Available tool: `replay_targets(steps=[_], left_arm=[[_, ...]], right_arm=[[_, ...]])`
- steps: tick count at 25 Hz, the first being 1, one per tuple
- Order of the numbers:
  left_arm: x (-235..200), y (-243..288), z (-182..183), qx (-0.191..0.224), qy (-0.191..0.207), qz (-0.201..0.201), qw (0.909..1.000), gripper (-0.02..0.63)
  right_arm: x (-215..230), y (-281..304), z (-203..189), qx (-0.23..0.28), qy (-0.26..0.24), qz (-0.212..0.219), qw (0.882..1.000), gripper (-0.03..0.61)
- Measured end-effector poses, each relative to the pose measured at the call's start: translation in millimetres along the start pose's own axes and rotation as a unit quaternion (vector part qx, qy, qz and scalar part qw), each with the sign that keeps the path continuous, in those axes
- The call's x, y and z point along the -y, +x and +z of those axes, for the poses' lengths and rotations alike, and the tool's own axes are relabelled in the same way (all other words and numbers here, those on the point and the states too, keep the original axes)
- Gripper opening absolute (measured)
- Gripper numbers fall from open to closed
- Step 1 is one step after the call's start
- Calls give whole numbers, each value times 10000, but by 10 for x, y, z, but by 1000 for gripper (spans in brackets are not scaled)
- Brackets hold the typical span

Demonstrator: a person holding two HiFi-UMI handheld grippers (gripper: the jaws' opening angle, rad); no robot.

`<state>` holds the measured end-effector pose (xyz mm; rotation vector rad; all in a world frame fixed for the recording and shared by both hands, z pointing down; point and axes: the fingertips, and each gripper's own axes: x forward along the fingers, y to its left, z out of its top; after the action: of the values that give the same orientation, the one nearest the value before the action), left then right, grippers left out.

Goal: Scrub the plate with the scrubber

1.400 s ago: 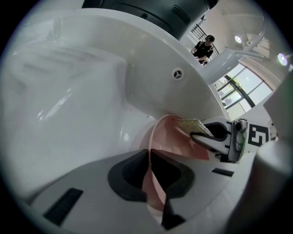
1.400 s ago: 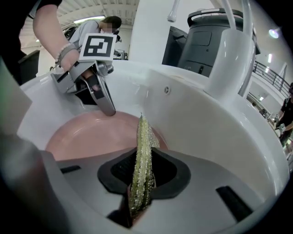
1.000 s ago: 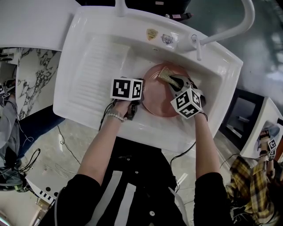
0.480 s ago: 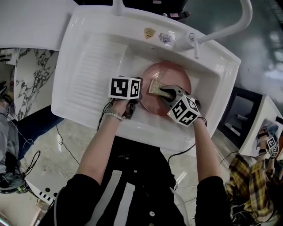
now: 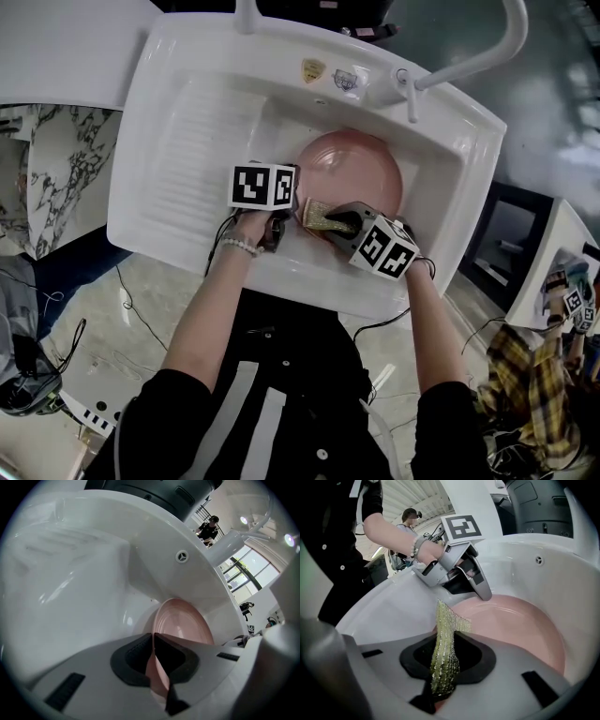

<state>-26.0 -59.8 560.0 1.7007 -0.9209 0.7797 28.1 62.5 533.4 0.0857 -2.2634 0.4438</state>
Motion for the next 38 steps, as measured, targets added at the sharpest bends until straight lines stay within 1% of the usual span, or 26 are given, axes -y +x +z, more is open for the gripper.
replay_targets(steps=[4, 12, 14, 16, 18, 20, 21, 24, 26, 28, 32, 34, 38], left_arm=[[2, -1, -2, 0, -6, -1, 10000, 21], [-1, -4, 9, 6, -1, -9, 10000, 21], [4, -11, 9, 19, 18, 1, 10000, 21], [12, -23, 12, 44, 79, 15, 10000, 21], [11, -31, 21, 64, 129, 30, 9999, 21], [5, -33, 29, 74, 140, 48, 9999, 21], [4, -36, 29, 79, 142, 56, 9999, 21], [12, -59, 37, 112, 157, 61, 9998, 21], [23, -86, 52, 157, 159, 40, 9997, 22], [26, -106, 65, 196, 148, 22, 9997, 23], [26, -120, 62, 207, 151, 28, 9997, 22], [30, -122, 65, 212, 157, 33, 9996, 22], [29, -132, 73, 231, 168, 60, 9996, 22]], right_arm=[[-164, 16, -5, -55, -193, 170, 9997, 74], [-301, -39, 3, -226, -237, 447, 9985, 74], [-304, -83, 26, -144, -245, 528, 9982, 74], [-240, -165, 118, 150, -141, 497, 9986, 72], [-52, -264, 255, 500, 35, 187, 9986, 74], [214, -348, 333, 651, 62, -370, 9972, 72], [350, -379, 331, 608, 8, -678, 9958, 72], [720, -453, 243, 246, -223, -1478, 9885, 73], [939, -513, 193, 96, -266, -1895, 9815, 73], [1125, -561, 160, 29, -245, -2210, 9750, 74], [1362, -558, 73, -229, -307, -2513, 9672, 72], [1430, -530, 34, -300, -317, -2562, 9656, 72], [1446, -446, -30, -282, -269, -2567, 9657, 74]])
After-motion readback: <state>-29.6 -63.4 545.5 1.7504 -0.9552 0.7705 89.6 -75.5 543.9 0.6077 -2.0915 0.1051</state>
